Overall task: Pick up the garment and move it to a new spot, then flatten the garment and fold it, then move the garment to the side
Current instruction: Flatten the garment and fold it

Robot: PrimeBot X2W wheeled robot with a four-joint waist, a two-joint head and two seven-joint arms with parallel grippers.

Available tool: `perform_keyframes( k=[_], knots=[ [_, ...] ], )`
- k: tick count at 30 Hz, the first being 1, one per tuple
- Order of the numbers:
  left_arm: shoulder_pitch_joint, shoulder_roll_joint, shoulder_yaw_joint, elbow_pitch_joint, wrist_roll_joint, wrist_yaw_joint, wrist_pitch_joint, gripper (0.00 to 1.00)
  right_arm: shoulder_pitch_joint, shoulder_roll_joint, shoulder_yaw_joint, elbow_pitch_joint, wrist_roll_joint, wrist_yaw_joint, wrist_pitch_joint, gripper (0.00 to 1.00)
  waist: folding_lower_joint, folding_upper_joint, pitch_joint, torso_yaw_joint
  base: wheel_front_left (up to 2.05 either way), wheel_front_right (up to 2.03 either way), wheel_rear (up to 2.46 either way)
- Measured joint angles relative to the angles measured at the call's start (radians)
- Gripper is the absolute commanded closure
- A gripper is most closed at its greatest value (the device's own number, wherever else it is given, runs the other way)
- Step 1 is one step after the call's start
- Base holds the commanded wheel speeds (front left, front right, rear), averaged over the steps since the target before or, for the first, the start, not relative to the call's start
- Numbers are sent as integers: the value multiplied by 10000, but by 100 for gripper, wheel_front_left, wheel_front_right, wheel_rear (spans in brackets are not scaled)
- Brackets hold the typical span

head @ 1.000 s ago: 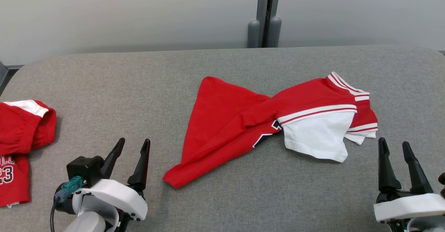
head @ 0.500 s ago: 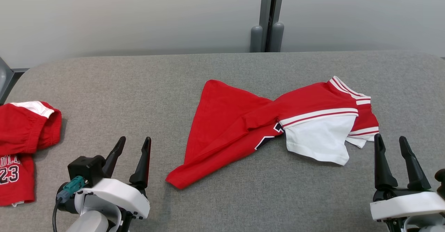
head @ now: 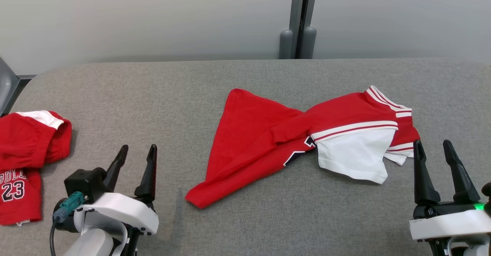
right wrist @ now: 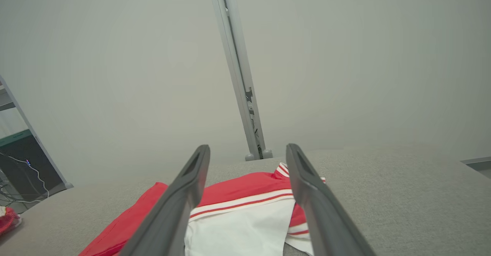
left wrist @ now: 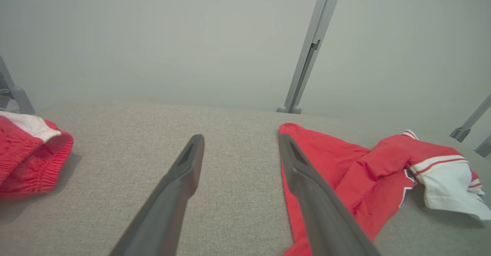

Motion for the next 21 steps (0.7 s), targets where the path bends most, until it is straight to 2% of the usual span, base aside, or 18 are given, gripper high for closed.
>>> perform_keyframes(
  k=[6, 12, 21],
  knots=[
    [236, -79, 491, -301, 380, 54, -17, 0, 3, 48, 36, -104, -428, 0, -75, 0, 0, 0, -89, 11, 0, 0, 0],
    [661, -545, 1302, -552, 1197, 48, -40, 0, 8, 107, 71, -98, -773, 0, -86, 0, 0, 0, -37, 73, 0, 0, 0],
    [1072, -1277, 2240, -435, 2190, -548, -42, 0, 10, 263, 4, -58, -1011, 0, -90, 0, 0, 0, 21, 57, 0, 0, 0]
  ],
)
